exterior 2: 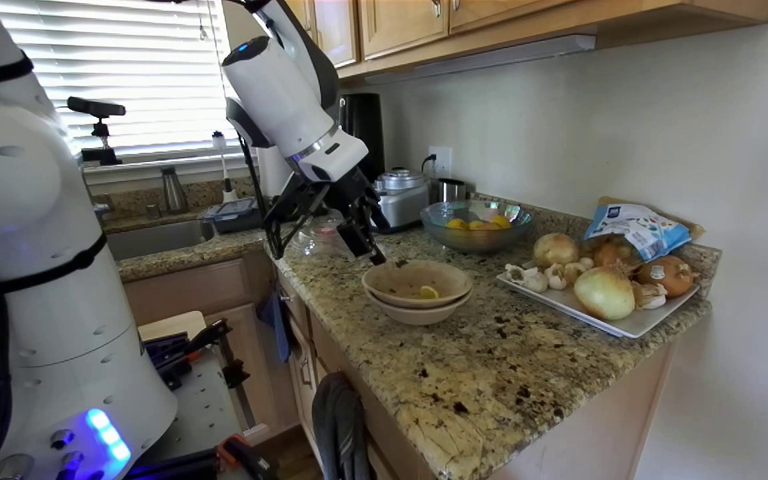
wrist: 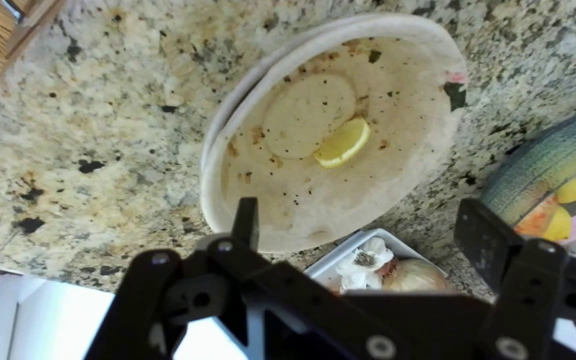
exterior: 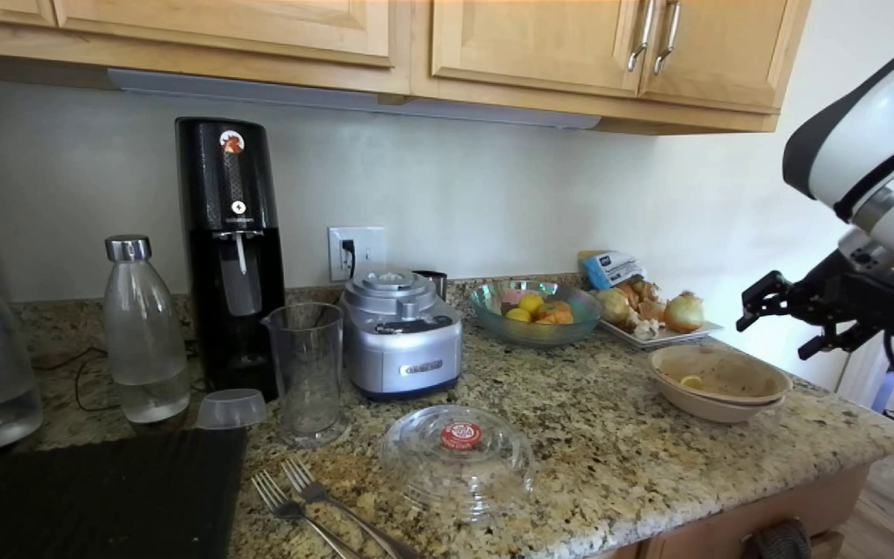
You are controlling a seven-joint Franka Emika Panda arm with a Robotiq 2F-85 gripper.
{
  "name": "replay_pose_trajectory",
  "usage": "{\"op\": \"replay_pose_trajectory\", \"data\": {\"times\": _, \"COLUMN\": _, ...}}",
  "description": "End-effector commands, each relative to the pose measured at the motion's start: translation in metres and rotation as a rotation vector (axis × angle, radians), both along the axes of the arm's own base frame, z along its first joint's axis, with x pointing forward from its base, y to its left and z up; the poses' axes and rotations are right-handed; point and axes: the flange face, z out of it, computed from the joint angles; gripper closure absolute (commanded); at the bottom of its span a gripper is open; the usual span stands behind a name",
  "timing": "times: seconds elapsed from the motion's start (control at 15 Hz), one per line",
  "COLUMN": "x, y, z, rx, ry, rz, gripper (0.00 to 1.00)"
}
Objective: Put the left plate on the right plate
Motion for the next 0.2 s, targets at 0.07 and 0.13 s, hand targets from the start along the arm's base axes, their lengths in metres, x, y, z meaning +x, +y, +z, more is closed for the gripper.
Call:
{"op": "replay_pose_trajectory", "data": {"times": 0.07, "x": -0.0001, "y": 0.0034, "z": 0.0084, "rx": 0.004, "ry": -0.025, "rz": 0.006, "gripper": 0.00}}
{"op": "replay_pose_trajectory", "data": {"times": 0.13, "x": -0.0003, "y": 0.0038, "z": 0.0104, "rx": 0.005, "ry": -0.031, "rz": 0.007, "gripper": 0.00}}
